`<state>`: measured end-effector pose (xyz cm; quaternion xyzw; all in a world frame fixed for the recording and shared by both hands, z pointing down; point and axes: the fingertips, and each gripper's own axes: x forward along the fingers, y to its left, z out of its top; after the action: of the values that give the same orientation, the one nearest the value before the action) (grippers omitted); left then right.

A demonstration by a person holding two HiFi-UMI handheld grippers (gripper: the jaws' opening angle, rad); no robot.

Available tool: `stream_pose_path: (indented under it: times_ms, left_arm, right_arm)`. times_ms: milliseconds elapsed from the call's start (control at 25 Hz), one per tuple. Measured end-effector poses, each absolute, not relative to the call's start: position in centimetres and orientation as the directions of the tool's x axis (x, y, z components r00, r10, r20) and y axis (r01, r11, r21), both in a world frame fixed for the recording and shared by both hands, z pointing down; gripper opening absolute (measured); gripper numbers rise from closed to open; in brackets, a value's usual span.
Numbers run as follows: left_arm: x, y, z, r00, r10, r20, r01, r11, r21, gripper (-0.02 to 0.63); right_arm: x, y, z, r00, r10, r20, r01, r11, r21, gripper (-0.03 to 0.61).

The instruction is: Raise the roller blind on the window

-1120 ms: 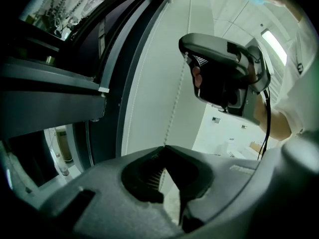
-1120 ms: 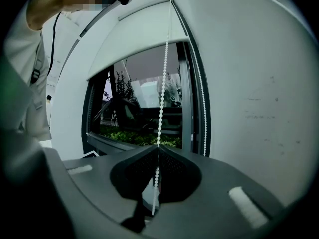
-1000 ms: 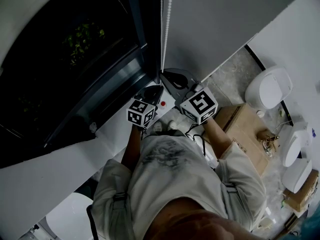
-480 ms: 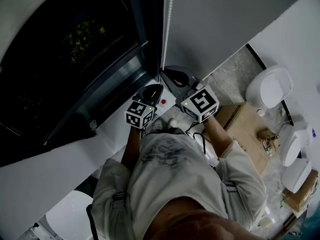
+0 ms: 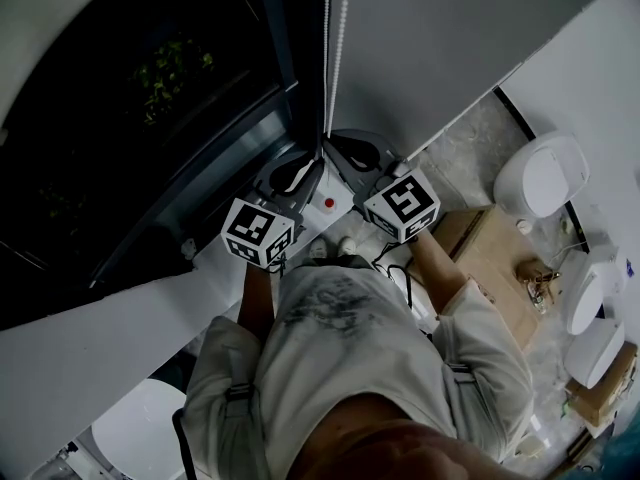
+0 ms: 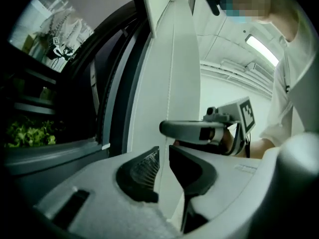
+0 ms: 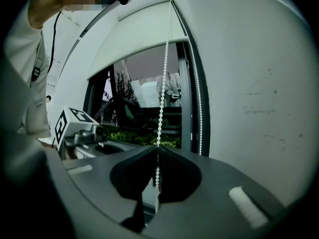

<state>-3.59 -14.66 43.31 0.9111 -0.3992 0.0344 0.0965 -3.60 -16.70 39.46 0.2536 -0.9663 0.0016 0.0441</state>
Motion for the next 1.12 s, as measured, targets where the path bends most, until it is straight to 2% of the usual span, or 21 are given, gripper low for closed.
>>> stream_pose_path:
  times_ms: [280,920,1040,1120]
  left_arm:
    - [-3.7,-14.6,36.0,0.69,-0.723,0.036,-0.724,-0.687,0.064,0.077]
    - [-2.2,-17.1,25.1,0.718,-0.69,-0.088,-0.696,-0.715,-0.072,0.106]
    - [-1.8,-17.2,24.2,0.719,-0.688,-0.099,-0.695,-0.714,-0.087,0.091]
    - [-1.7,-17.3,23.9,0.715,-0.693,-0.098,-0.7,-0.708,-0.095,0.056]
  right_arm:
    - [-3.7,-16.5,39.5,-0.867,-0.491,0.085,-0.491,0.871,0.022,0.011]
    - [-4.4,-16.0,39.5,-0.867,-0.49,0.088,-0.489,0.871,0.035,0.011]
    - [-4.4,-16.0,39.5,-0.866,-0.493,0.088,-0.491,0.87,0.038,0.011]
    - [-4.4,-16.0,39.4,-0.866,-0.493,0.085,-0.492,0.87,0.039,0.011]
